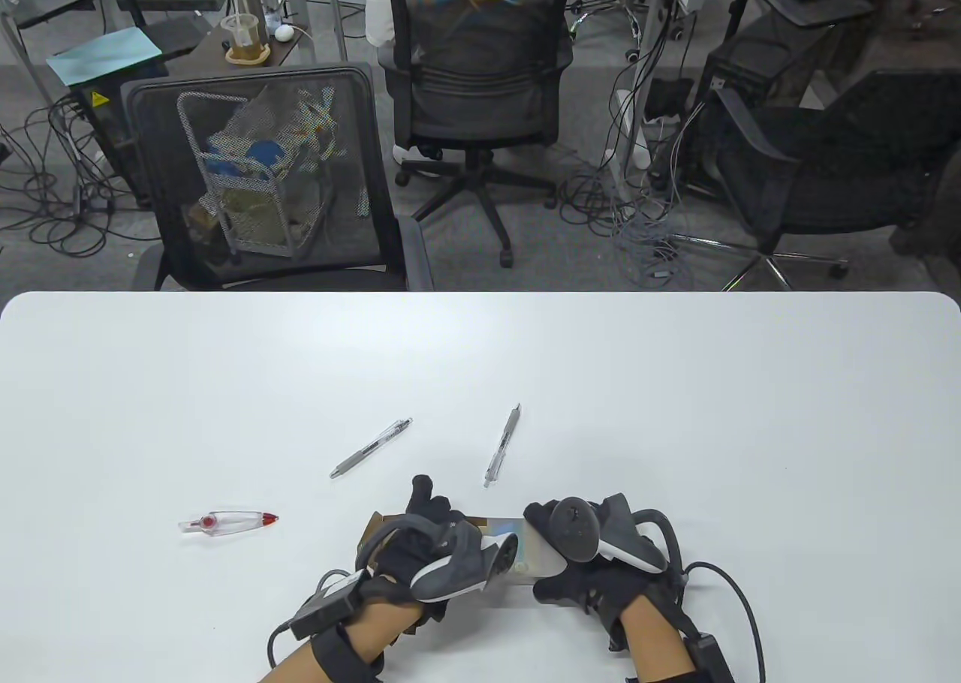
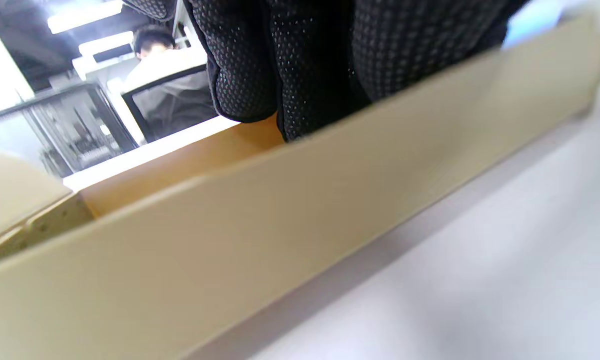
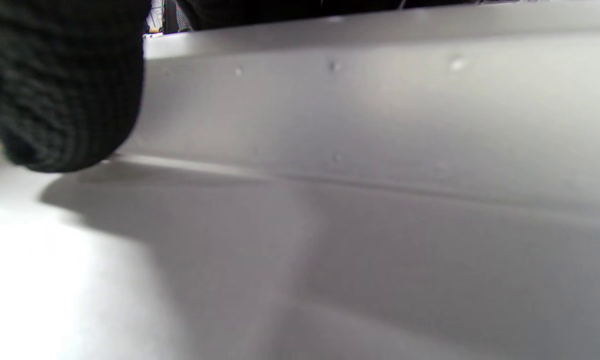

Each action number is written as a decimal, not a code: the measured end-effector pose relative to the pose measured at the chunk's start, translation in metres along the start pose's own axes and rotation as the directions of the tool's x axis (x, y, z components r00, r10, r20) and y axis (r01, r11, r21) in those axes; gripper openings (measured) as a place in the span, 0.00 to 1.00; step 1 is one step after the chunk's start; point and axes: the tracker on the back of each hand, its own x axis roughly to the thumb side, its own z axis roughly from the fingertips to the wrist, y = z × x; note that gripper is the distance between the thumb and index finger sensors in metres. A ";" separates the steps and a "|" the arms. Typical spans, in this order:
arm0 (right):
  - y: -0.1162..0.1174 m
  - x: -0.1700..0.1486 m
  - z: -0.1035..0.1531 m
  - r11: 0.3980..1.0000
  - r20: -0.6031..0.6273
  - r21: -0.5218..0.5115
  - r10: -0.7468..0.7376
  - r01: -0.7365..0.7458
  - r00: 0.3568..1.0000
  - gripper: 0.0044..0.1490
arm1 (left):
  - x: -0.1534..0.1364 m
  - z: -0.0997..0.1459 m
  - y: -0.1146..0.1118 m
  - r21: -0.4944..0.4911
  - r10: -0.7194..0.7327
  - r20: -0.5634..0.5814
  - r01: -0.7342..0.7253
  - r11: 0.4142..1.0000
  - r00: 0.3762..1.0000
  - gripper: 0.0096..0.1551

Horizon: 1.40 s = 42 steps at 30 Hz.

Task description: Pack snap-button pull-out pencil case

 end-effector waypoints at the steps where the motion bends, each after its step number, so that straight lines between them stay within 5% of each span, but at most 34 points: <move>1: 0.000 0.000 0.000 1.000 0.000 0.000 0.000 0.000 1.000 0.63 | -0.009 0.003 0.003 0.014 0.044 -0.010 -0.044 0.999 0.999 0.31; 8: 0.000 0.000 0.000 1.000 -0.001 0.006 -0.005 0.005 1.000 0.63 | -0.124 0.034 0.017 0.049 0.213 -0.252 -0.208 0.977 0.944 0.42; 14: 0.000 -0.001 0.000 1.000 -0.002 0.009 -0.009 0.009 1.000 0.64 | -0.216 0.050 -0.018 -0.106 0.151 -0.460 -0.223 0.969 0.875 0.49; 19: 0.000 -0.001 0.000 1.000 -0.002 0.008 -0.009 0.009 1.000 0.63 | -0.255 0.059 -0.052 -0.246 0.040 -0.524 -0.196 0.949 0.851 0.51; 31: 0.000 -0.001 0.000 1.000 -0.001 0.009 -0.015 0.015 1.000 0.64 | -0.276 0.060 -0.093 -0.268 0.050 -0.580 -0.248 0.931 0.813 0.38; 42: 0.000 -0.001 0.000 1.000 0.000 0.010 -0.016 0.016 1.000 0.64 | -0.278 0.060 -0.094 -0.209 0.118 -0.569 -0.282 0.937 0.814 0.34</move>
